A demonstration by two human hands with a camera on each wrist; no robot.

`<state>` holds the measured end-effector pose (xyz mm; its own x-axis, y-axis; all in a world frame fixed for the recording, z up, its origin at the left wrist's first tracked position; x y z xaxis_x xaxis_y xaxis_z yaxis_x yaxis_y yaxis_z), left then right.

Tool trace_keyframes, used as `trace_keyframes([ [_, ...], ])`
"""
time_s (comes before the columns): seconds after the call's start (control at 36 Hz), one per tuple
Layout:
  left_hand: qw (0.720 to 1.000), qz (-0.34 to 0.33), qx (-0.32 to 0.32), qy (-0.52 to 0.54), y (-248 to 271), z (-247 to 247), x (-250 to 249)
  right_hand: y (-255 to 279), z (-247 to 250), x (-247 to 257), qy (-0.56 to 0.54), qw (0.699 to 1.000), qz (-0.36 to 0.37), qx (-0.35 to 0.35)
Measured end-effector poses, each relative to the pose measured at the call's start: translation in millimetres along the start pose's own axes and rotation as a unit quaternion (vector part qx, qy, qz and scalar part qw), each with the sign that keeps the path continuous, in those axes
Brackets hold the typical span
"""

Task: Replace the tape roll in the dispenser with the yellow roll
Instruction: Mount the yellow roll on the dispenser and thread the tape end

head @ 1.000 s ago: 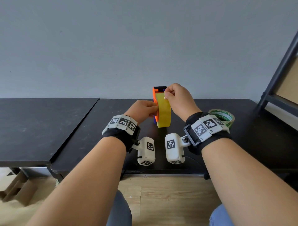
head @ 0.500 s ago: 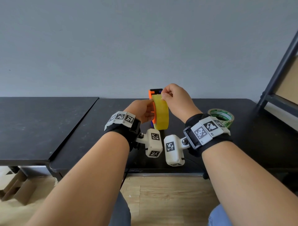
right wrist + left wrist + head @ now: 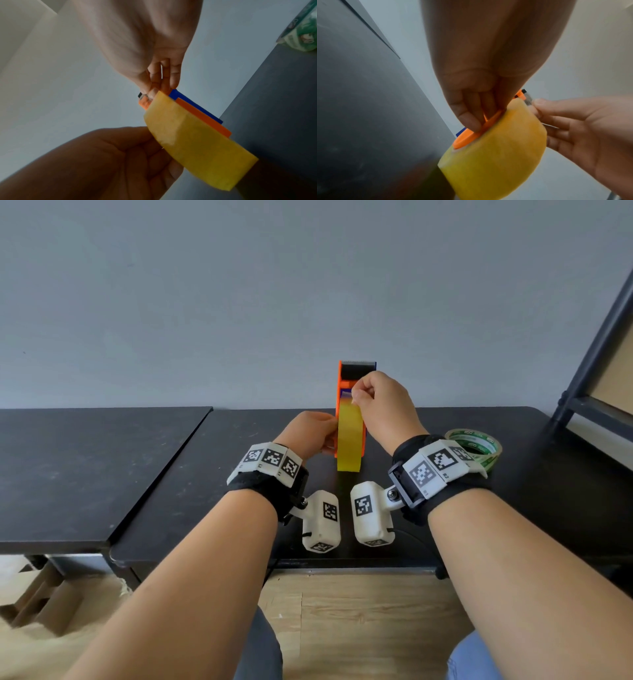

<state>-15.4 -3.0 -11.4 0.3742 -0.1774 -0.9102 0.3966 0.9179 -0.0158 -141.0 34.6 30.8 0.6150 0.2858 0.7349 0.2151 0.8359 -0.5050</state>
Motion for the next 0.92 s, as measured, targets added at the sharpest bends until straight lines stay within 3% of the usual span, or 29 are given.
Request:
trace_keyframes([
  [0.22, 0.994, 0.045, 0.014, 0.097, 2.1, -3.7, 2.0, 0.4, 1.9, 0.1, 0.003, 0.999, 0.014, -0.050],
  [0.36, 0.998, 0.009, 0.053, 0.016, 2.9, -6.8, 4.2, 1.8, 3.7, 2.0, -0.011, 0.998, 0.023, -0.056],
  [0.67, 0.999, -0.001, 0.050, 0.018, 3.9, -7.3, 1.0, 6.6, 15.0, 8.2, -0.022, 0.999, 0.001, 0.038],
  [0.92, 0.998, -0.006, 0.065, 0.007, 7.8, -8.1, -2.2, 1.8, 17.8, 6.8, 0.048, 0.998, 0.031, 0.027],
])
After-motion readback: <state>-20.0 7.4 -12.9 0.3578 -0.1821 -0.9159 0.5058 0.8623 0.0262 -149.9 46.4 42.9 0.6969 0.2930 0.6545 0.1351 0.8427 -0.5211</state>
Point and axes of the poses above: each hand's wrist, its own y-axis away from the middle knuckle, its own z-axis out of the back of the hand, x = y × z, the point moved 3 cm from there along -y, towards the middle knuckle, and after that the axes turned 9 degrees about -y, right-handed, at the moved point
